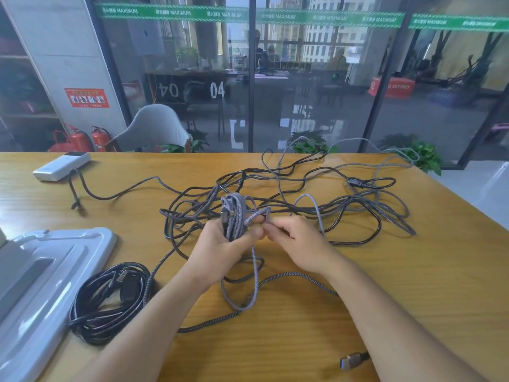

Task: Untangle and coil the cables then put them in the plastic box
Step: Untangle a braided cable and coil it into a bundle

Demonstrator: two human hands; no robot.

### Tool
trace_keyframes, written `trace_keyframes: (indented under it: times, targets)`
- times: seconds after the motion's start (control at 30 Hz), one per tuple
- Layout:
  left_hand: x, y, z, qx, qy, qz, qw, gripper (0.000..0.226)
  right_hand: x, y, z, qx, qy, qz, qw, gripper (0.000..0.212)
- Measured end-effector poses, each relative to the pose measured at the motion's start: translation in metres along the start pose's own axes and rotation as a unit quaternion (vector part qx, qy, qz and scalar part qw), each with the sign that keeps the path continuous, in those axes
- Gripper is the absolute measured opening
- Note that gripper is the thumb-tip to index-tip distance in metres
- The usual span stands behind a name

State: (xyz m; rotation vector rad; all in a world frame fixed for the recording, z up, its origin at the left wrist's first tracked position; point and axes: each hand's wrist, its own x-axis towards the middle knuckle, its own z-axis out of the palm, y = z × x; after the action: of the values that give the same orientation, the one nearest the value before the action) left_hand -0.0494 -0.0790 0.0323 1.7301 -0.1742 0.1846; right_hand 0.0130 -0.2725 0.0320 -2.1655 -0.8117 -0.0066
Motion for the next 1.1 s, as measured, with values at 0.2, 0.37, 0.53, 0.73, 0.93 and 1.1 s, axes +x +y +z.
trace_keyframes:
  times: [0.2,0.37,0.53,0.73,0.93,1.1]
  targets:
    - [-0.001,0.001,0.007,0.031,0.014,0.010,0.999,0.012,0.002,-0.006,0.008,-0.019,-0.041,0.001,0.999,0.040]
    - [-0.002,0.007,0.000,0.051,0.020,0.019,0.998,0.030,0.003,0.008,-0.005,-0.099,-0.063,-0.002,0.993,0.010]
    - [-0.002,0.013,-0.014,0.047,0.050,0.051,0.996,0.047,0.003,0.049,-0.018,-0.198,-0.011,0.051,0.979,0.015]
    - [-0.003,0.013,-0.009,0.050,0.055,0.054,0.996,0.045,0.007,0.044,-0.016,-0.159,0.044,0.023,0.986,0.014]
    - [0.001,0.002,-0.008,0.071,0.063,0.017,0.995,0.021,0.003,0.020,-0.007,-0.027,0.087,-0.039,0.995,0.015]
    - [0.000,0.006,-0.002,0.046,0.037,-0.005,0.998,0.006,0.003,0.004,0.004,0.044,0.117,-0.055,0.991,0.009]
